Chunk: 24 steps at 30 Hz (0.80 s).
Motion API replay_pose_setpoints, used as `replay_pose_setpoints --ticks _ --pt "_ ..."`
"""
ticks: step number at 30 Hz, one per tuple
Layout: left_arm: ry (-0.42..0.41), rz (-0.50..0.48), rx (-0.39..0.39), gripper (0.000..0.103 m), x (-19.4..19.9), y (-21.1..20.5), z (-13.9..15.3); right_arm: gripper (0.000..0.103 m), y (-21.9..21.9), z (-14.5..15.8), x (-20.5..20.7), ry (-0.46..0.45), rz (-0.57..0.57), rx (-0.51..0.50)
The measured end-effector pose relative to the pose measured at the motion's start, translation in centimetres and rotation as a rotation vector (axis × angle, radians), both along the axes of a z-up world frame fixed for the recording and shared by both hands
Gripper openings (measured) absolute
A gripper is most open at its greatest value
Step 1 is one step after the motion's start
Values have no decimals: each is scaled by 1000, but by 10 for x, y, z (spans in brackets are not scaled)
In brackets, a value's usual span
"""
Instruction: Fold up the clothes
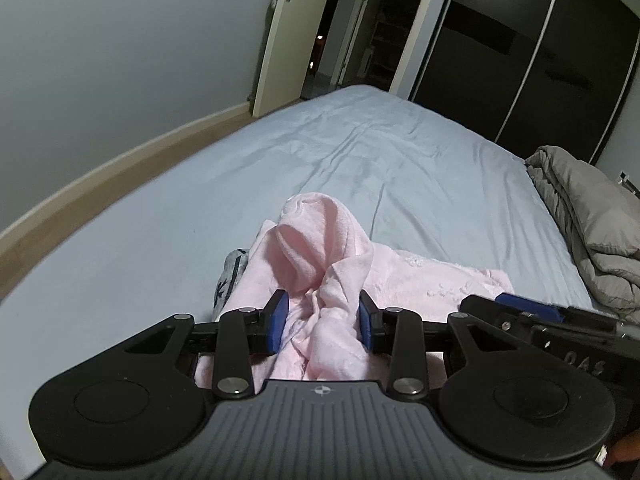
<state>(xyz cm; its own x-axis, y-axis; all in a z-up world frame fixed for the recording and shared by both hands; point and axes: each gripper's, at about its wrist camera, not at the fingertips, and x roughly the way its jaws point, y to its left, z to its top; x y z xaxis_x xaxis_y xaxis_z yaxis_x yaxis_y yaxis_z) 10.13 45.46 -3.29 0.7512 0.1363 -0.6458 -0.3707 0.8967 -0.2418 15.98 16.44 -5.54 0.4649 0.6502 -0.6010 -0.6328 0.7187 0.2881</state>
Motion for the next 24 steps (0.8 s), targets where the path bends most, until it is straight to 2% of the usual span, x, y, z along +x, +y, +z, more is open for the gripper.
replay_pose_setpoints --ticks 4,7,9,12,17,19,21,24 --pt "-43 17 27 49 -17 -9 22 63 -25 25 -9 10 -15 51" --pt "-69 18 50 51 -30 -20 42 70 -49 42 -13 32 -46 71" --pt "-85 6 79 55 -37 -33 55 71 -67 54 -19 23 -60 71" --pt "-113 -17 132 60 -48 -57 77 73 -93 73 -31 -5 -70 55" --pt "-150 -67 176 72 -69 -106 108 77 -140 107 -57 -50 -95 23" --pt "-162 -91 195 73 -76 -129 119 78 -159 120 -68 -69 -106 18" --pt "-173 -115 199 73 -82 -152 129 82 -180 131 -80 -89 -117 10" --pt "-206 -154 161 76 -90 -188 139 84 -211 146 -101 -121 -129 4"
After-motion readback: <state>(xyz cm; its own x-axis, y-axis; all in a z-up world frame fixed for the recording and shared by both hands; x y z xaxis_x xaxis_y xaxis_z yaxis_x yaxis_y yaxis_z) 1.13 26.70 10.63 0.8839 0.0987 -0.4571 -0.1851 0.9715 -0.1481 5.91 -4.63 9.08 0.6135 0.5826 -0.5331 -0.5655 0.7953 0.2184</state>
